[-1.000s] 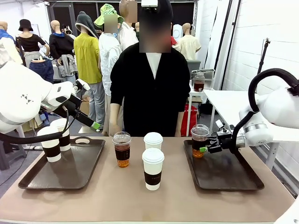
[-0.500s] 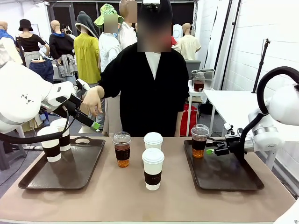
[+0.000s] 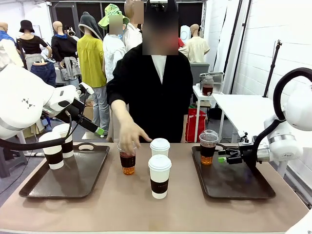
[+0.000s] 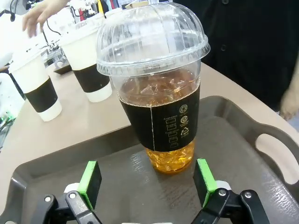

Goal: Distribute the coffee onto the tray.
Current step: Pick up another iced Americano from the middle of the table and place it on the right Handle tray.

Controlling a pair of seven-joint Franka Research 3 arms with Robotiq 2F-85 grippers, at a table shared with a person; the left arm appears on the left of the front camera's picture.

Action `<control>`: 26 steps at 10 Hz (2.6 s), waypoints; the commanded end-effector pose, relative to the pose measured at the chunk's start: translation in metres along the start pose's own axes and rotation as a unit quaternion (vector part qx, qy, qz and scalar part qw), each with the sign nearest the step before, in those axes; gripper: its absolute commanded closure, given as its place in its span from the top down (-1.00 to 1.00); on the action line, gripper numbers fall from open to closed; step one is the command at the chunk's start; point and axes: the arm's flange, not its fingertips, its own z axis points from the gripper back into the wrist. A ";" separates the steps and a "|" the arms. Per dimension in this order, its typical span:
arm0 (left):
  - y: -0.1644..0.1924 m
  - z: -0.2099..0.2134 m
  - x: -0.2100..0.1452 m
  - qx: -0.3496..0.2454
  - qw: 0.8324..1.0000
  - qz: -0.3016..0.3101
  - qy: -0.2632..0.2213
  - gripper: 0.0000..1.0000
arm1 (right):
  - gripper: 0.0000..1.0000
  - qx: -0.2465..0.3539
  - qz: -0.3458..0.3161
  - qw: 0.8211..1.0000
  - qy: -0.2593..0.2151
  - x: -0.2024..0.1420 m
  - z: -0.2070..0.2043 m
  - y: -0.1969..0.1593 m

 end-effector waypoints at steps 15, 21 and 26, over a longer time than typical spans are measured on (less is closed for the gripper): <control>0.002 0.000 -0.002 -0.008 1.000 0.001 -0.003 1.00 | 1.00 0.012 0.031 0.999 -0.010 -0.002 0.015 0.077; 0.002 0.000 -0.002 -0.008 1.000 0.001 -0.003 1.00 | 1.00 0.065 0.060 0.996 -0.015 0.002 -0.025 0.097; 0.002 0.000 -0.002 -0.008 1.000 0.001 -0.003 1.00 | 1.00 0.079 0.078 0.993 -0.045 0.002 -0.072 0.098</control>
